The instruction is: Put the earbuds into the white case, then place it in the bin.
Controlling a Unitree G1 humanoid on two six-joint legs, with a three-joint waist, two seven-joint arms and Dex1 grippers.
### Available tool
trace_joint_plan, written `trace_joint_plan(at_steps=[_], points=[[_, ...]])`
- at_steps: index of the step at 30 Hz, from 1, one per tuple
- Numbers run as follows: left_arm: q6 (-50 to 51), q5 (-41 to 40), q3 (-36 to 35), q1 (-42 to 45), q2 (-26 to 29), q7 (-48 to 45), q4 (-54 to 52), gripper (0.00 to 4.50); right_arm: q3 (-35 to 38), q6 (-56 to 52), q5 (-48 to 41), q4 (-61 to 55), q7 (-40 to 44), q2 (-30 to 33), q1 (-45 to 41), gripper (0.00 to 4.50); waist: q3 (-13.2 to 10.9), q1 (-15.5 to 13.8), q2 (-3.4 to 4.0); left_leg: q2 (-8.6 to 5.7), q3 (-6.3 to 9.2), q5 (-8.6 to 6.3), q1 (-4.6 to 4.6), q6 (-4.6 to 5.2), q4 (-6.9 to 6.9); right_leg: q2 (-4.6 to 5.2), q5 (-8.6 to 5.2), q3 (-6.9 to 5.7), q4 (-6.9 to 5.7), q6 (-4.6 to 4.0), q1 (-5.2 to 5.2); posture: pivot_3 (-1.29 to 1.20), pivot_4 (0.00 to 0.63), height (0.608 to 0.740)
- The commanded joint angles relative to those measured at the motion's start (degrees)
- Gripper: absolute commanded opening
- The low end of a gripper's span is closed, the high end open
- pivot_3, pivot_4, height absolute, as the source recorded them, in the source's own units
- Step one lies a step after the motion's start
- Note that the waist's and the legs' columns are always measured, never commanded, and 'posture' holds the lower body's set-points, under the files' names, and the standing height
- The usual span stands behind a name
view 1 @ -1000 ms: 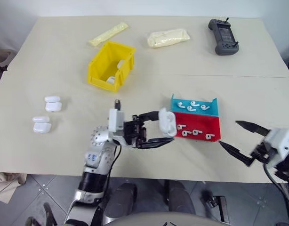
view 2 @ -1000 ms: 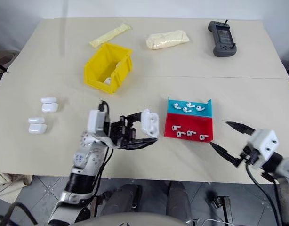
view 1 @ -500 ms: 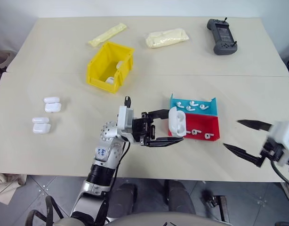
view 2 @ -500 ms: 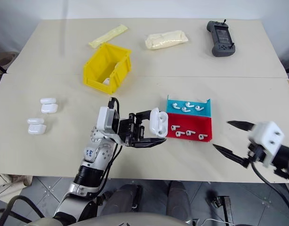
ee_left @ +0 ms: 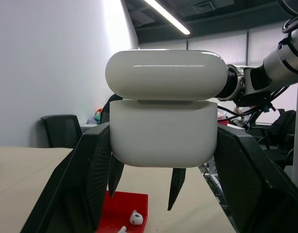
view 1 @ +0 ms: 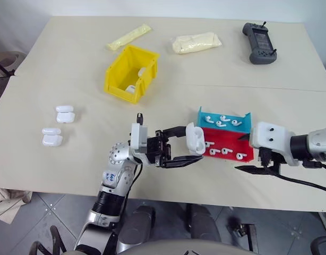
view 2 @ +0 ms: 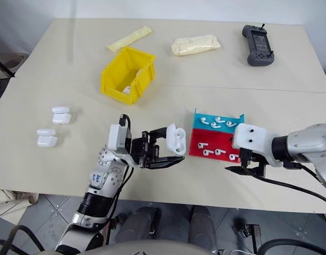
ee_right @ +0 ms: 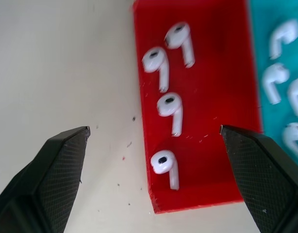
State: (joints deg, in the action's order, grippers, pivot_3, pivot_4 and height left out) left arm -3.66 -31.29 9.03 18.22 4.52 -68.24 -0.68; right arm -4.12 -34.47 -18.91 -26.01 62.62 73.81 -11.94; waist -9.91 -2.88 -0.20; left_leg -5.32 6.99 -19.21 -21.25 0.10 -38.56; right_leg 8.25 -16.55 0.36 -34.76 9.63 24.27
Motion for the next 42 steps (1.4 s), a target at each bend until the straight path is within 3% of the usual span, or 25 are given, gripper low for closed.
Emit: trace_joint_plan(at_steps=[1, 4, 7, 14, 34, 38, 42], points=[[-0.3, -0.9, 0.1, 0.6, -0.2, 0.6, -2.3, 2.78, -3.9, 2.9, 5.3, 1.3, 2.2, 0.5, -2.1, 4.5, 0.0, 0.0, 0.0, 0.0, 0.0, 0.0, 0.0, 0.0, 0.0, 0.0, 0.0, 0.0, 0.0, 0.0, 0.0, 0.0, 0.15, 0.74], [-0.2, -1.0, 0.0, 0.6, 0.0, 1.0, -2.5, 2.78, -6.2, 4.5, 8.3, 2.7, 3.2, -0.4, -3.8, 4.5, 0.0, 0.1, 0.0, 0.01, -0.01, 0.0, -0.01, -0.01, 0.01, 0.0, 0.0, 0.0, -0.02, 0.0, 0.03, 0.0, 0.15, 0.74], [-0.1, -1.0, 0.0, 0.5, 0.1, 1.2, -2.8, 2.78, -7.4, 6.2, 10.9, 4.1, 3.4, -1.3, -5.0, 3.86, 0.0, 0.2, 0.0, 0.0, -0.03, 0.0, -0.01, -0.01, 0.0, 0.0, 0.0, 0.02, -0.03, 0.0, 0.04, 0.0, 0.15, 0.74], [0.6, -1.2, 0.4, 0.1, 0.5, 1.5, -3.5, 2.78, -8.9, 8.7, 13.8, 6.3, 5.5, -2.8, -6.5, 1.48, 0.0, 0.2, 0.0, 0.01, -0.04, 0.0, -0.01, -0.02, 0.0, -0.01, 0.0, 0.03, -0.07, 0.0, 0.07, 0.0, 0.15, 0.74], [1.9, -1.6, -0.2, 0.5, 1.3, 1.9, -4.0, 2.78, -10.5, 16.5, 20.5, 10.3, 11.2, -4.8, -8.7, 1.48, 0.0, 0.2, 0.0, 0.01, -0.04, 0.0, -0.01, -0.02, 0.0, -0.01, 0.0, 0.03, -0.07, 0.0, 0.07, 0.0, 0.15, 0.74], [2.1, -1.8, -0.3, 0.7, 1.5, 1.7, -3.8, 2.78, -10.4, 17.3, 21.4, 10.7, 10.9, -6.0, -9.1, 0.59, 0.0, 0.2, 0.0, 0.01, -0.04, 0.0, -0.01, -0.02, -0.03, -0.01, 0.0, 0.03, -0.07, 0.0, 0.07, 0.0, 0.15, 0.74], [3.6, -2.5, 0.2, 0.7, 2.8, 0.0, -4.0, 2.78, -10.0, 17.0, 21.9, 10.9, 10.8, -6.7, -9.2, 0.5, 0.0, 0.6, 0.0, 0.02, -0.04, 0.0, 0.01, -0.03, -0.04, -0.02, 0.0, 0.03, -0.12, 0.0, 0.07, 0.0, 0.15, 0.74]])
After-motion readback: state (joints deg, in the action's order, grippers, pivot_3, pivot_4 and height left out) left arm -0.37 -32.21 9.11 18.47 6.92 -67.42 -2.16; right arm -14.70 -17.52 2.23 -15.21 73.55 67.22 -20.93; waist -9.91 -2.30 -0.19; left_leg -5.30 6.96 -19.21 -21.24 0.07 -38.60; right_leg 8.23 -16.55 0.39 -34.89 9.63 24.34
